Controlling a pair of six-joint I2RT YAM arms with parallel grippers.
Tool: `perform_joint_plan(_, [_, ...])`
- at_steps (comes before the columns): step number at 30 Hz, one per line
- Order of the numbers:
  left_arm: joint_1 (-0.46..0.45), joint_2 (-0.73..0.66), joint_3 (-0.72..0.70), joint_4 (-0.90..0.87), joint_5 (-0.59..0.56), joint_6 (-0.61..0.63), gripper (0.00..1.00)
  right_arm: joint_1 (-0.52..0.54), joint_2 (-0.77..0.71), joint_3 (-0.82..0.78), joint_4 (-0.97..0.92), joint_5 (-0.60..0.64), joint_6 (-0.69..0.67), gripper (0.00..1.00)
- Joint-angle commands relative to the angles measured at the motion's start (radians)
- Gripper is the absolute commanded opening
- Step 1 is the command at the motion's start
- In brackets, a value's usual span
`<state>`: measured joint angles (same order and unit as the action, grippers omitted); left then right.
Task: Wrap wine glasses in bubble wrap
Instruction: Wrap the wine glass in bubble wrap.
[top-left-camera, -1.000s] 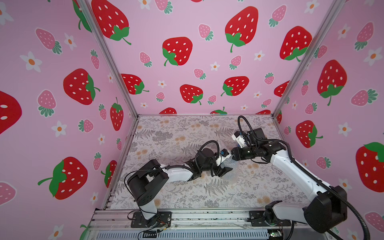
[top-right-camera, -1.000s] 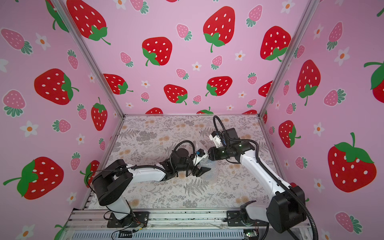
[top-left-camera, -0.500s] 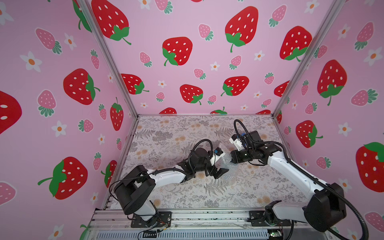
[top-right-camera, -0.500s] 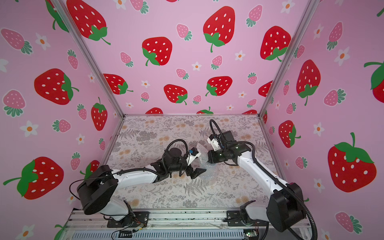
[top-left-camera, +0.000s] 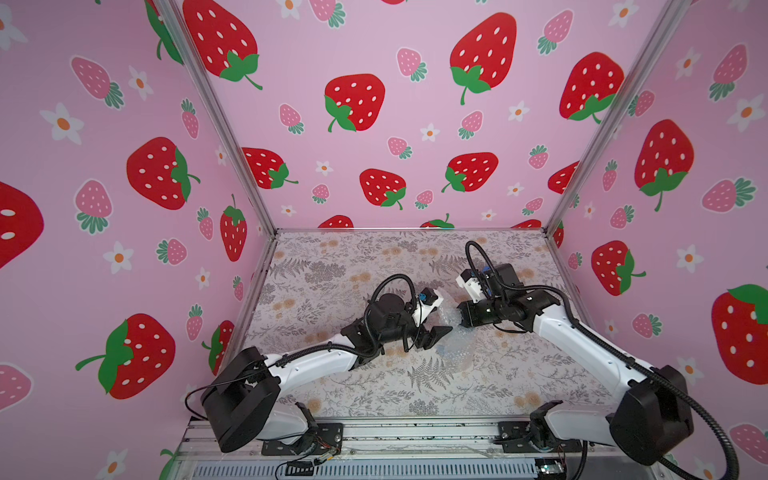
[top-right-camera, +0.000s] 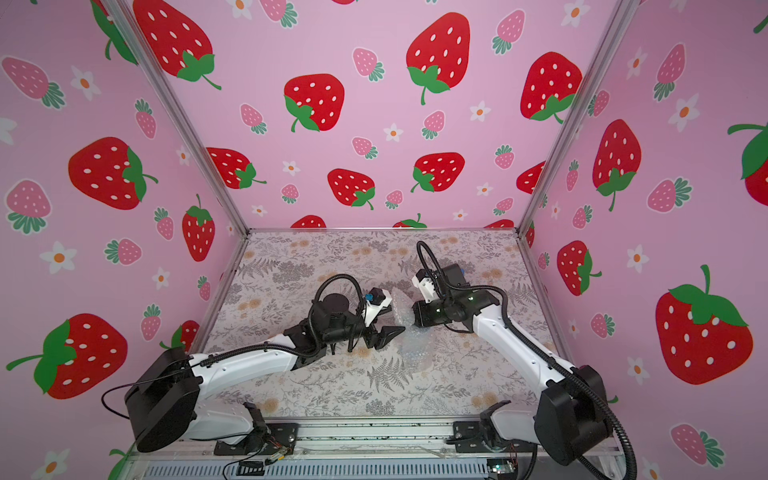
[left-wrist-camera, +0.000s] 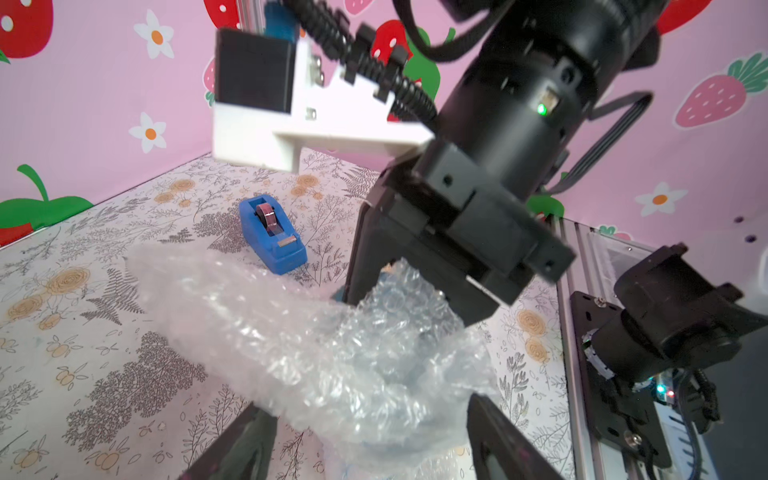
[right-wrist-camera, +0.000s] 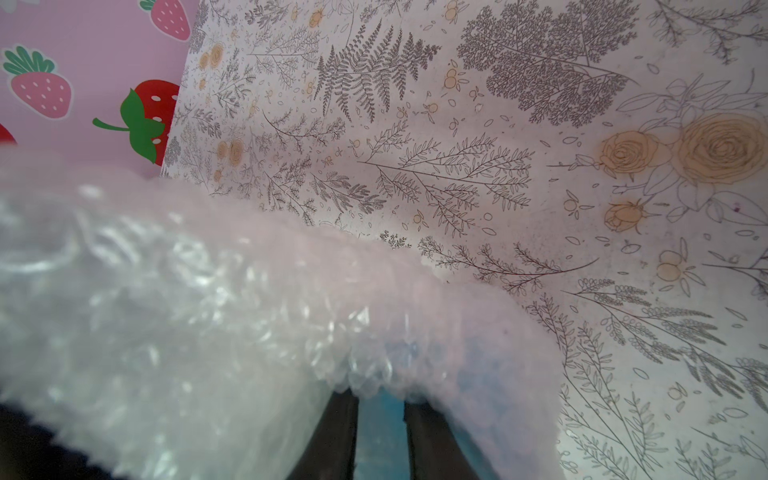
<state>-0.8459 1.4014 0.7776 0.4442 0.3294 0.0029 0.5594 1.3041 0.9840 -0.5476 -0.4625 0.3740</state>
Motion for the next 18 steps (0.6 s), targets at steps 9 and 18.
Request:
perform_joint_plan(9, [0.003, 0.115, 0.135, -0.048, 0.169, -0.004, 0.51, 0.013, 0.011, -0.052, -0.124, 0.007, 0.037, 0.23])
perform_joint_plan(18, [-0.002, 0.124, 0.087, -0.137, 0.192, 0.076, 0.46, -0.079, -0.195, 0.092, -0.451, 0.015, 0.019, 0.3])
